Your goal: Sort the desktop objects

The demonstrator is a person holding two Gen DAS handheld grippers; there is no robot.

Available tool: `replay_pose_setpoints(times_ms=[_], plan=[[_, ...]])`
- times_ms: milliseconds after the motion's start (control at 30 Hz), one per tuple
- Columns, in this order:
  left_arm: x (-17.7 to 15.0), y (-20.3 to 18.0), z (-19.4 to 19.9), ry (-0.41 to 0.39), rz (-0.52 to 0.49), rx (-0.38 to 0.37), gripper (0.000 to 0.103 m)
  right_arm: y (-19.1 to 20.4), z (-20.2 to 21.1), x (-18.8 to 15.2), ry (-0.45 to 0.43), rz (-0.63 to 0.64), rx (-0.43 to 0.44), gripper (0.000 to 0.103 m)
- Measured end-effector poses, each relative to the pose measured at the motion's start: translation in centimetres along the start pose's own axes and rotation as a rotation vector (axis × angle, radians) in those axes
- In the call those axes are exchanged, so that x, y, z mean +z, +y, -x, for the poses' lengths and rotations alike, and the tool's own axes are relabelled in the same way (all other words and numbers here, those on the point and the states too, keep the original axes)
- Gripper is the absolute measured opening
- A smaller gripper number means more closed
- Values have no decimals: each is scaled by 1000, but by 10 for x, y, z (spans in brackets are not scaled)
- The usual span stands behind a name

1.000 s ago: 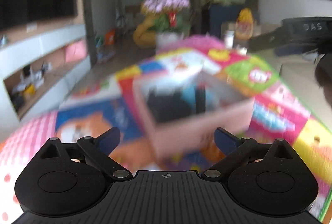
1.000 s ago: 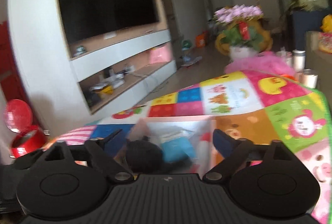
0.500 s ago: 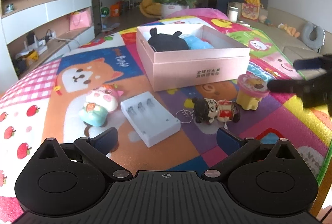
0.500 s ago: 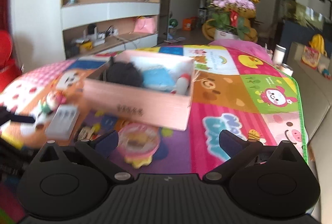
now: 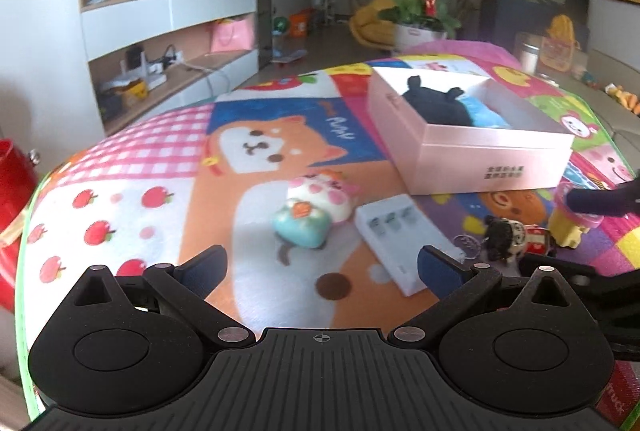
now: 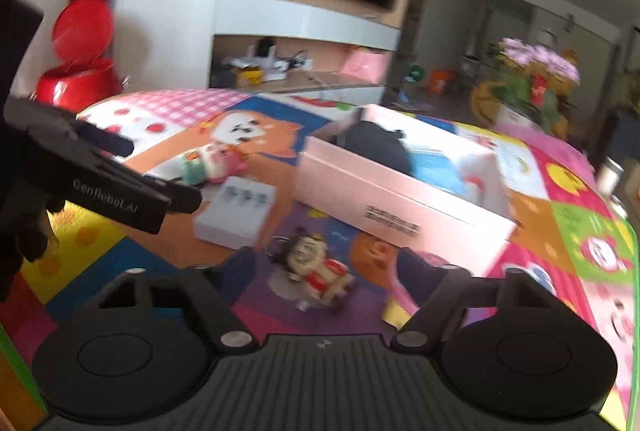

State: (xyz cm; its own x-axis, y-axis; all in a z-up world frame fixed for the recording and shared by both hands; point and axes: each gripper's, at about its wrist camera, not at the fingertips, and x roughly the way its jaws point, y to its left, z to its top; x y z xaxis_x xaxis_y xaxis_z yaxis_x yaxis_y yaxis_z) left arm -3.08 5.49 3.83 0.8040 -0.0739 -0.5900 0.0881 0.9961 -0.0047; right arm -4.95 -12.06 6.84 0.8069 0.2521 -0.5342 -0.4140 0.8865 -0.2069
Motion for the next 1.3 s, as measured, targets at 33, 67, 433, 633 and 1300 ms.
replay_pose_setpoints(times_ms=[33,67,433,633,1300], plan=[[-1,1,1,2,5,1,103,3,-8,2,15,16,-3,66],[-1,3,2,4,10,0,103,5,-16,3,30,31,-6,62],[-1,-17,-4,38,-28,-167,103,-11,-8,-7,103,-21,54,40],[15,-37,-31,-7,-168,-247,103,-32,24,-22,129,-112,60,39],[-9,-36,-25,139,-118,-604,103,-42,23,-54,214,-219,38,102]])
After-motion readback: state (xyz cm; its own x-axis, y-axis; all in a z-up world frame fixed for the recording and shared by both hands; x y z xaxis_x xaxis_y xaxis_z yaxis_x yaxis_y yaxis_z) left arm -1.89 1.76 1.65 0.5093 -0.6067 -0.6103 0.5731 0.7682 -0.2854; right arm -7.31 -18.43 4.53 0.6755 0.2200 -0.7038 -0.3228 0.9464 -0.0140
